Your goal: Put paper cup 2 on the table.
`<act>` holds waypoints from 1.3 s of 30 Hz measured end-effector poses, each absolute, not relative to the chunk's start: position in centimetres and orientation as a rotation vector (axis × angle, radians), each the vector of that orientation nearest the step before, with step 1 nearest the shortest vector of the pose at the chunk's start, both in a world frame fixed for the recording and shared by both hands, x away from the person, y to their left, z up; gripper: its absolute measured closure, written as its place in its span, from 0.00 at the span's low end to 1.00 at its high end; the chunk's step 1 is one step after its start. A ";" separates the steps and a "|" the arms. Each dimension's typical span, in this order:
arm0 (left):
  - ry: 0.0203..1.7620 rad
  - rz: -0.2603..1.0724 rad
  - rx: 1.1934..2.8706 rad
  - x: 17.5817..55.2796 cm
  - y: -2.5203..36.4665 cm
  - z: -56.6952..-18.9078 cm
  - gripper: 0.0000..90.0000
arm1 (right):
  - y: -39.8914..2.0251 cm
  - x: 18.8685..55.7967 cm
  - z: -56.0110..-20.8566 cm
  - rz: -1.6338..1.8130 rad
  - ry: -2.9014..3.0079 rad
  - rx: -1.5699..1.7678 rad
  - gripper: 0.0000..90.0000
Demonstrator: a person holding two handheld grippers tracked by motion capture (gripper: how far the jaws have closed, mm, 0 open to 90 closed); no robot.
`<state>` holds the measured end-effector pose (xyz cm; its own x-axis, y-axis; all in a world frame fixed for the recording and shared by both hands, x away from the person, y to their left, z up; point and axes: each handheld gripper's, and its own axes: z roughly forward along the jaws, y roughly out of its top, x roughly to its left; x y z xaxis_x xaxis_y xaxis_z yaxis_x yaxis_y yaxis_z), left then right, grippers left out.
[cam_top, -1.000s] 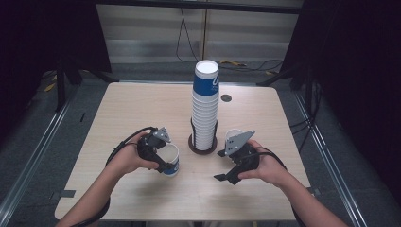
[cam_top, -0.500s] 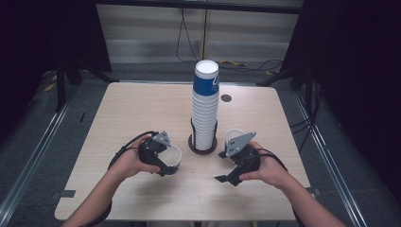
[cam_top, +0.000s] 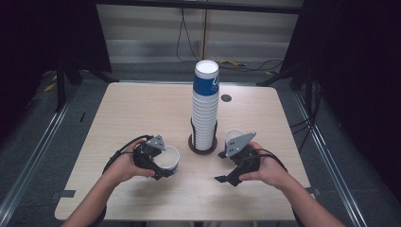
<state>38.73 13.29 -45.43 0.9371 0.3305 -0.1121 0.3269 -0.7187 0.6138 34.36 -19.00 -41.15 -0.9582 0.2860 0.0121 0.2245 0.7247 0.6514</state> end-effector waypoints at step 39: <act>0.583 0.070 2.355 36.9 20.3 -48.1 0.18 | -24.4 31.9 -44.7 1.122 2.770 0.636 0.18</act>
<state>36.89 20.30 -48.07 0.8973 0.4279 -0.1085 0.3902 -0.6540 0.6481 31.88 -24.43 -44.65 -0.9099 0.4080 0.0746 0.3448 0.6442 0.6827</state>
